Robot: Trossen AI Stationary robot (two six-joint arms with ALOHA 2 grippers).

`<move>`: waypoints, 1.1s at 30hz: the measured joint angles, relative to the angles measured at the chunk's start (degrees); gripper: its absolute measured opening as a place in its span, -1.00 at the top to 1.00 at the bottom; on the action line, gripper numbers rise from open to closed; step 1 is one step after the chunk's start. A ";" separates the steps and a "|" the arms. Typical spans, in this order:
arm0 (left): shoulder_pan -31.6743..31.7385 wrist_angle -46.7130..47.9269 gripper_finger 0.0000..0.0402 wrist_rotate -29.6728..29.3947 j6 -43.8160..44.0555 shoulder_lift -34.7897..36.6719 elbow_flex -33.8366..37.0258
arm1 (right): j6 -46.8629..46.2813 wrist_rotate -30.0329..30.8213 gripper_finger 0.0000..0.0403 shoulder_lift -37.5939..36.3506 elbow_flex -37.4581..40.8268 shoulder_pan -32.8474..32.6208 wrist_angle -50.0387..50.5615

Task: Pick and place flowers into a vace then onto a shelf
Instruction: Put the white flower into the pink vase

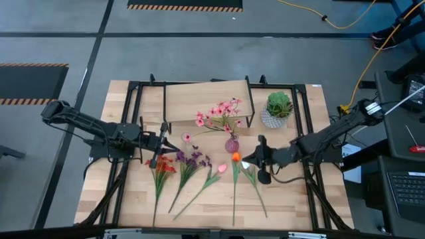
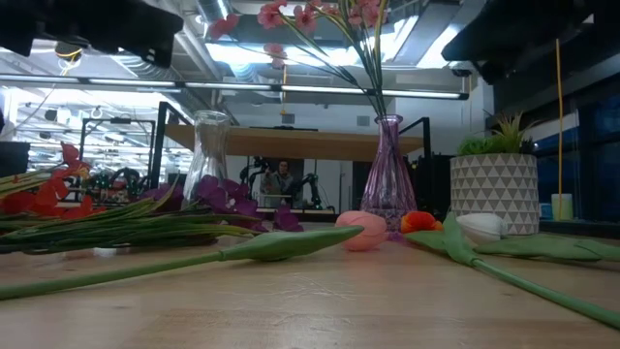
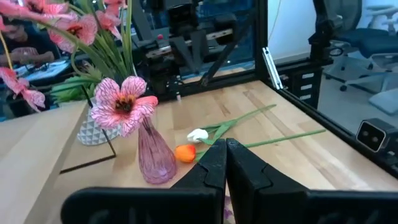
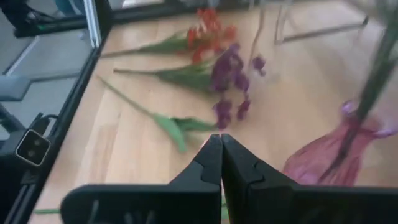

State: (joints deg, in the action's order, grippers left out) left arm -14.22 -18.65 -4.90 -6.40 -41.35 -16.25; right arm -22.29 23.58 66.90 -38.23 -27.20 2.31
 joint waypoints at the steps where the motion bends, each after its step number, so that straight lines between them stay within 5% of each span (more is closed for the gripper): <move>1: -0.44 0.00 0.98 -0.58 0.65 -0.03 0.00 | -2.26 0.70 0.99 1.46 -1.75 -0.96 2.41; 16: -3.75 -0.24 0.98 -1.51 0.51 -0.01 0.00 | -27.22 11.24 0.99 19.22 -24.19 -12.52 31.80; 23: -3.73 0.00 0.98 -1.49 0.57 -0.01 0.00 | -41.82 8.08 0.99 22.51 -28.28 -13.10 46.70; 33: -3.73 0.00 0.98 -1.47 0.64 -0.01 0.00 | -49.42 4.82 0.90 22.79 -27.13 -13.08 46.72</move>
State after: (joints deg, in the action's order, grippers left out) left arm -17.96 -18.65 -6.37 -5.76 -41.36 -16.25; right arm -71.72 28.40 89.69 -65.36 -40.27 49.03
